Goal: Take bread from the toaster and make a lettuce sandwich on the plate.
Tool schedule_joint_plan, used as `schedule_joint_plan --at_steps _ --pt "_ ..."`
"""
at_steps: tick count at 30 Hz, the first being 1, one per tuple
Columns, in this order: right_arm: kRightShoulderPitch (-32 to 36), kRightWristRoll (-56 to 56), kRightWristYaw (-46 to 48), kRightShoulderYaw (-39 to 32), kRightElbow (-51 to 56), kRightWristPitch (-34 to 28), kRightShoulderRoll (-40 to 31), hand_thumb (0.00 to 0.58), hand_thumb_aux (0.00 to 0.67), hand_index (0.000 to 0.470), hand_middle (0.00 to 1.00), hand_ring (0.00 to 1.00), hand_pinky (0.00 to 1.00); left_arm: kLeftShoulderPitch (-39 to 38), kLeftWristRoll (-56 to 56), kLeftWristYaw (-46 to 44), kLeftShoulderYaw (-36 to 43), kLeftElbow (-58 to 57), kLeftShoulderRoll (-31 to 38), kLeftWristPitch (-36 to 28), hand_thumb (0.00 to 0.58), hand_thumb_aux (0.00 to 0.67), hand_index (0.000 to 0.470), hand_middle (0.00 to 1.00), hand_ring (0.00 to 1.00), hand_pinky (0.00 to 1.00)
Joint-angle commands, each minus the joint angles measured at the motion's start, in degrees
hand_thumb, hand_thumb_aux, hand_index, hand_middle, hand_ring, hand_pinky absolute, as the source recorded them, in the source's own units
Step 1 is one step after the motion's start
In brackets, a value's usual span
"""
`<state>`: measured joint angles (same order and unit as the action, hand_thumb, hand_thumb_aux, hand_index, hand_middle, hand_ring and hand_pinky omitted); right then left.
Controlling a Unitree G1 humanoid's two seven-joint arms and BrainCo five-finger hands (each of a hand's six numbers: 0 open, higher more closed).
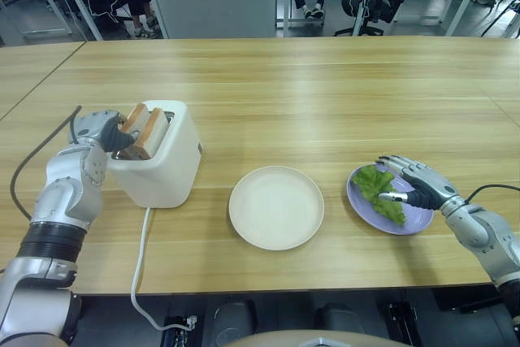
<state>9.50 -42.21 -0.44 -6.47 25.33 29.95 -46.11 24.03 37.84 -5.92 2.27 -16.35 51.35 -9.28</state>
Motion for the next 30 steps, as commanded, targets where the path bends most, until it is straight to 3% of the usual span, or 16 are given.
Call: schedule_joint_plan --at_steps 1,7,8,9,11,12,13,14,22,30 --pt "3.7 -5.4 -4.3 -5.1 7.5 1.1 -0.9 0.0 0.0 0.0 0.0 0.0 0.0 0.2 -2.3 4.0 -5.9 8.9 1.0 3.2 0.58 0.67 0.46 1.0 1.0 1.0" --pt "9.8 -10.1 -10.0 -11.4 17.9 1.4 -1.0 0.0 0.0 0.0 0.0 0.0 0.0 -1.2 -8.5 0.1 -11.6 25.5 -0.8 5.4 0.58 0.67 0.46 1.0 1.0 1.0" --pt "10.7 -10.8 -10.8 -12.3 19.4 1.2 -1.0 0.124 0.076 0.052 0.0 0.0 0.0 -1.4 -11.0 -1.6 -12.1 28.9 -2.0 4.7 0.58 0.67 0.46 1.0 1.0 1.0" --pt "11.5 -11.4 -11.6 -13.2 20.6 1.1 -1.0 0.36 0.257 0.177 0.0 0.0 0.0 -1.6 -13.1 -3.5 -12.1 31.9 -3.0 4.0 0.58 0.67 0.46 1.0 1.0 1.0" --pt "12.9 -12.6 -13.4 -15.1 23.1 0.8 -1.0 0.508 0.434 0.298 0.0 0.0 0.0 -2.1 -17.0 -7.5 -11.5 37.2 -5.3 1.9 0.58 0.67 0.46 1.0 1.0 1.0" --pt "13.6 -13.3 -14.3 -16.1 24.3 0.5 -1.0 0.528 0.47 0.323 0.0 0.0 0.0 -2.6 -18.8 -9.7 -10.9 39.5 -6.3 0.6 0.58 0.67 0.46 1.0 1.0 1.0" --pt "14.1 -13.9 -15.2 -17.0 25.2 0.2 -1.0 0.574 0.604 0.415 0.0 0.0 0.0 -3.2 -20.4 -11.7 -10.2 41.3 -7.1 -0.4 0.58 0.67 0.46 1.0 1.0 1.0" --pt "14.5 -14.3 -16.0 -17.6 26.0 0.0 -1.0 0.58 0.67 0.46 0.0 0.0 0.0 -3.6 -21.8 -13.1 -9.8 42.7 -7.9 -1.4 0.58 0.67 0.46 1.0 1.0 1.0" --pt "17.5 -16.3 -21.0 -22.3 30.6 -1.4 -1.2 0.58 0.67 0.46 0.0 0.0 0.0 -9.7 -29.4 -22.9 -3.1 45.8 -11.7 -4.9 0.58 0.67 0.46 1.0 1.0 1.0" --pt "18.2 -13.7 -26.9 -21.0 25.3 1.2 -2.6 0.58 0.67 0.46 0.0 0.0 0.0 -10.0 -27.8 -25.0 9.3 34.4 -19.4 -1.9 0.58 0.67 0.46 1.0 1.0 1.0"
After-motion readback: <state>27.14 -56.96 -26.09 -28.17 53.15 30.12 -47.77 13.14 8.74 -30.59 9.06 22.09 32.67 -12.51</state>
